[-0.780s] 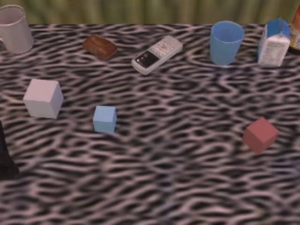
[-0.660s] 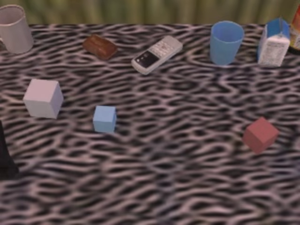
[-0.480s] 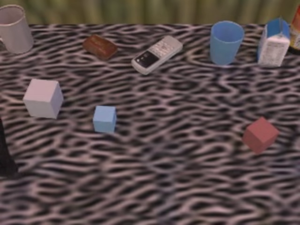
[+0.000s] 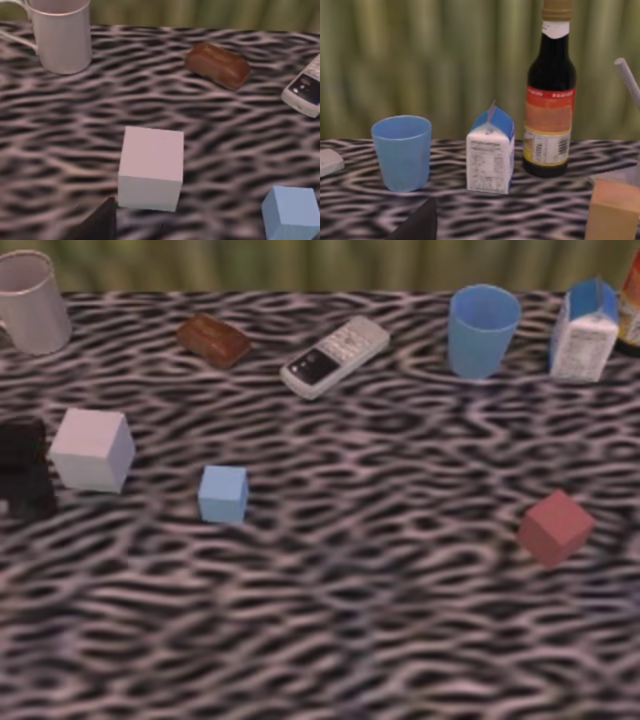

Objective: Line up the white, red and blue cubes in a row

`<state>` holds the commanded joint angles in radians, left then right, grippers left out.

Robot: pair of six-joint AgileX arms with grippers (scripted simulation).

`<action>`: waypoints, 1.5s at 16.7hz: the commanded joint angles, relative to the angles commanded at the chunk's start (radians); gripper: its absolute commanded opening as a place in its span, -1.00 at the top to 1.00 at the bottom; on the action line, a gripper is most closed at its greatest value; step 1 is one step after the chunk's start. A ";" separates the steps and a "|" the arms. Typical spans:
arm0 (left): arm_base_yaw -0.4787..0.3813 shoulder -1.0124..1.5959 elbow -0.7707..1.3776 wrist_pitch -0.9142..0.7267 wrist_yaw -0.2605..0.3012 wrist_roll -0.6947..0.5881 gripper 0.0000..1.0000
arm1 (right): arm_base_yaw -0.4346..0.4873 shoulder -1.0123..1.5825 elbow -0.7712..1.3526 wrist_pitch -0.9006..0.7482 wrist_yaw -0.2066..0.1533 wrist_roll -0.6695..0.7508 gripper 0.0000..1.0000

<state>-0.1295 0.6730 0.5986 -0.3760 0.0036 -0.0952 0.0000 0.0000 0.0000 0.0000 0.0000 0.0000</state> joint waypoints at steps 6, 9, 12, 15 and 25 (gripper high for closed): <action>-0.111 0.700 0.523 -0.346 0.003 -0.084 -1.00 | 0.000 0.000 0.000 0.000 0.000 0.000 -1.00; -0.162 1.023 0.766 -0.505 0.003 -0.123 -1.00 | 0.000 0.000 0.000 0.000 0.000 0.000 -1.00; -0.206 1.286 0.976 -0.637 0.002 -0.156 -1.00 | 0.000 0.000 0.000 0.000 0.000 0.000 -1.00; -0.240 1.467 1.139 -0.733 0.001 -0.180 -1.00 | 0.000 0.000 0.000 0.000 0.000 0.000 -1.00; -0.258 1.581 1.251 -0.790 0.000 -0.195 -1.00 | 0.000 0.000 0.000 0.000 0.000 0.000 -1.00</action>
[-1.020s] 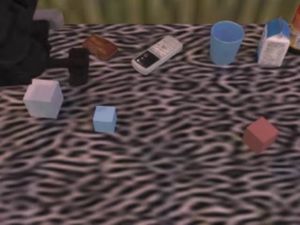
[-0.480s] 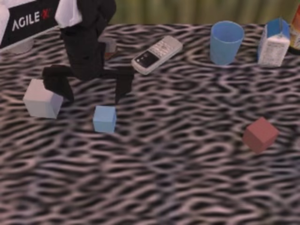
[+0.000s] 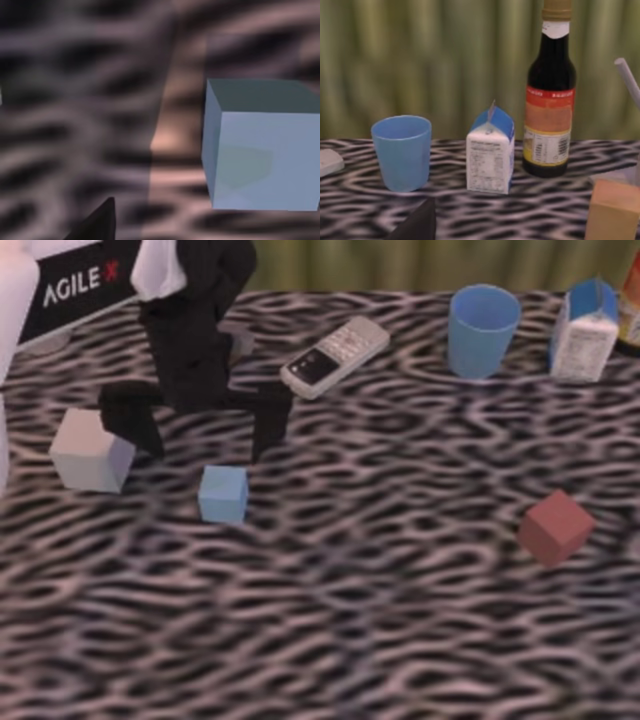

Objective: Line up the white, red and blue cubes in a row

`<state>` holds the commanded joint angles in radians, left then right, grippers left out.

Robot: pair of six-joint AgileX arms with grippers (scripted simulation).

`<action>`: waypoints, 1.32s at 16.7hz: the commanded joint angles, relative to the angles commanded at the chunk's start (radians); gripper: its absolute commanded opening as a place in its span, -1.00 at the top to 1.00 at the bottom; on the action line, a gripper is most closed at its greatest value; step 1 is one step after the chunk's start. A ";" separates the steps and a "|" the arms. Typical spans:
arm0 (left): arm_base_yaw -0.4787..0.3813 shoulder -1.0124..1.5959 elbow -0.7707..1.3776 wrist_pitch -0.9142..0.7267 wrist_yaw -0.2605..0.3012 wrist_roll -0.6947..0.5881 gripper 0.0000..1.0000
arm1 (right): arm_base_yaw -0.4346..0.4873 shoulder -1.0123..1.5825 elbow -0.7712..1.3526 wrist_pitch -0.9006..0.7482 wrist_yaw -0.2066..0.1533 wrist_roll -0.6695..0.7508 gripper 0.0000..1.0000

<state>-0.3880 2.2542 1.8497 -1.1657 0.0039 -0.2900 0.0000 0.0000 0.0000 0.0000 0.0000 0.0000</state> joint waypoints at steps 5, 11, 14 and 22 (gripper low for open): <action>-0.002 0.061 -0.097 0.165 0.000 0.002 -1.00 | 0.000 0.000 0.000 0.000 0.000 0.000 -1.00; -0.004 0.114 -0.171 0.285 0.001 0.001 -1.00 | 0.000 0.000 0.000 0.000 0.000 0.000 -1.00; -0.004 0.114 -0.171 0.285 0.001 0.001 -0.85 | 0.000 0.000 0.000 0.000 0.000 0.000 -1.00; -0.004 0.114 -0.171 0.285 0.001 0.001 0.36 | 0.000 0.000 0.000 0.000 0.000 0.000 -1.00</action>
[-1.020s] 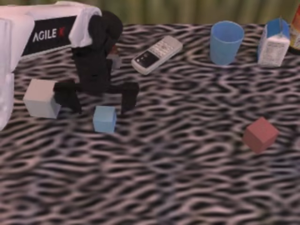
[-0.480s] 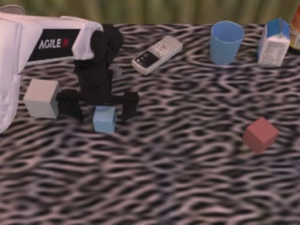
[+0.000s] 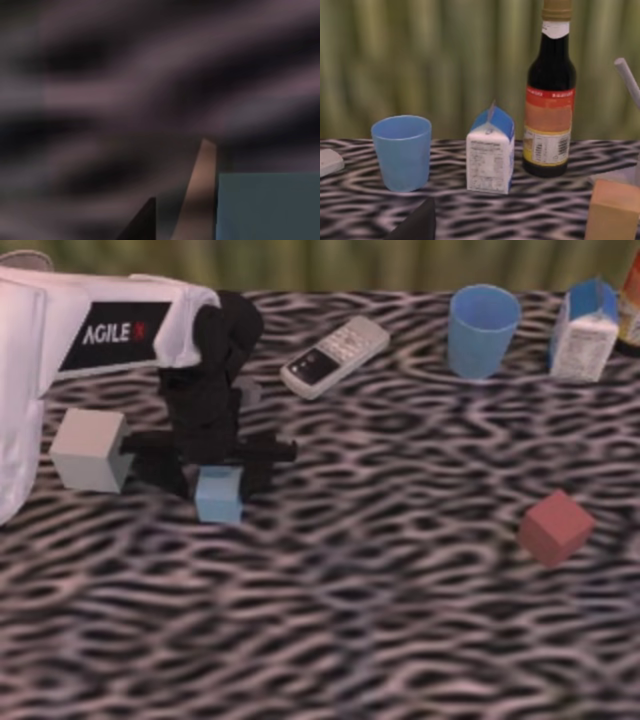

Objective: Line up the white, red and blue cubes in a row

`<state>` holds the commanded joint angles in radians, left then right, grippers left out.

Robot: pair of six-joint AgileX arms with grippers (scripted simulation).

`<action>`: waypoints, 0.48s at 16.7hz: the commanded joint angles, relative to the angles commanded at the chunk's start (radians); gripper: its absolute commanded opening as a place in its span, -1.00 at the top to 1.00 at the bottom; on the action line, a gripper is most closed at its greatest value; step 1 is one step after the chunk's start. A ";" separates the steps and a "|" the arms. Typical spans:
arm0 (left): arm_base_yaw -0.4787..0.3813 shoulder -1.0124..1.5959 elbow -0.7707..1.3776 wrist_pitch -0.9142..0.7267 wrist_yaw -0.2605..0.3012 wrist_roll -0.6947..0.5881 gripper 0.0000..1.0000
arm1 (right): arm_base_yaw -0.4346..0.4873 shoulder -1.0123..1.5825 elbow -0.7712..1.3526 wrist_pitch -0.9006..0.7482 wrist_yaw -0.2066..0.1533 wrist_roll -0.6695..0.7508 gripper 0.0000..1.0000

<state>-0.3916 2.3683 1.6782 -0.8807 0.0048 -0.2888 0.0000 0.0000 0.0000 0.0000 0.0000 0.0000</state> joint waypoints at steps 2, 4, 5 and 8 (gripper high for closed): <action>0.000 0.000 0.000 0.000 0.000 0.000 0.66 | 0.000 0.000 0.000 0.000 0.000 0.000 -1.00; 0.000 0.000 0.000 0.000 0.000 0.000 0.96 | 0.000 0.000 0.000 0.000 0.000 0.000 -1.00; 0.000 0.000 0.000 0.000 0.000 0.000 1.00 | 0.000 0.000 0.000 0.000 0.000 0.000 -1.00; 0.000 0.000 0.000 0.000 0.000 0.000 1.00 | 0.000 0.000 0.000 0.000 0.000 0.000 -1.00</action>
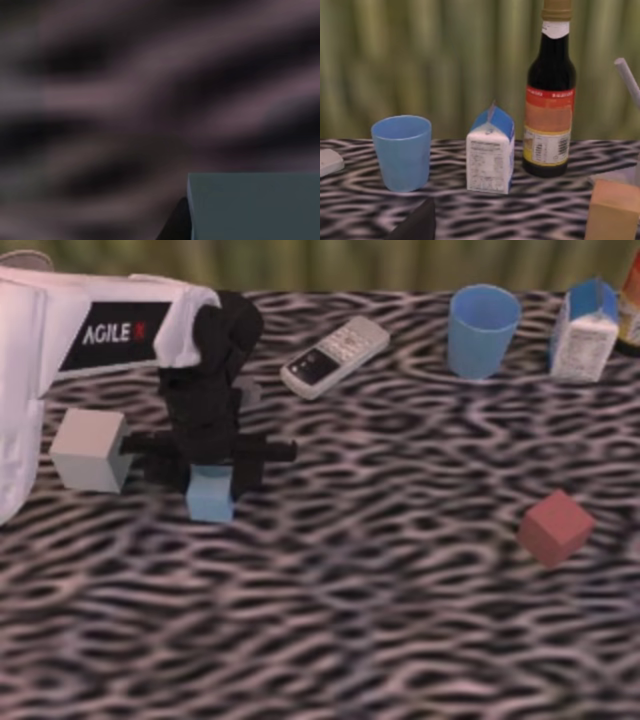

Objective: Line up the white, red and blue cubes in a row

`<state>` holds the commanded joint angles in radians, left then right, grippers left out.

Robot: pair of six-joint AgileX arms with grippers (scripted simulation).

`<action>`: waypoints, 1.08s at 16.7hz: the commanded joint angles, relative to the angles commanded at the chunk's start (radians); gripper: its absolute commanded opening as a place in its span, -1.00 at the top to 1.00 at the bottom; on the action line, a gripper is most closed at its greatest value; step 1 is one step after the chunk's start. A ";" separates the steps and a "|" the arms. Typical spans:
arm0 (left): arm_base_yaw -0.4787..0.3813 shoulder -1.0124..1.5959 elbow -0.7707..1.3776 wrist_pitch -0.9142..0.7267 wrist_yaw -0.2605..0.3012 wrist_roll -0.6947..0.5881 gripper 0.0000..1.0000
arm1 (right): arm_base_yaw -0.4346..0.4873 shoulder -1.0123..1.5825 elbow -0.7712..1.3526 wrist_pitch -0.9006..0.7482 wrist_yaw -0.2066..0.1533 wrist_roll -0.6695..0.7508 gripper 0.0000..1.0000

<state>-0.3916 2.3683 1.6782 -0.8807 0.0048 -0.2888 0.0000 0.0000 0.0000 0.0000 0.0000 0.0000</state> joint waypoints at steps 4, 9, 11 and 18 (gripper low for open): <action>0.000 0.000 0.000 0.000 0.000 0.000 1.00 | 0.000 0.000 0.000 0.000 0.000 0.000 -1.00; 0.008 -0.056 0.060 -0.087 -0.010 0.004 1.00 | 0.000 0.000 0.000 0.000 0.000 0.000 -1.00; 0.015 -0.082 0.104 -0.169 -0.010 0.003 1.00 | 0.000 0.000 0.000 0.000 0.000 0.000 -1.00; 0.016 -0.113 0.148 -0.237 -0.010 0.005 1.00 | 0.000 0.000 0.000 0.000 0.000 0.000 -1.00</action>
<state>-0.3757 2.2550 1.8260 -1.1176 -0.0049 -0.2836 0.0000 0.0000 0.0000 0.0000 0.0000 0.0000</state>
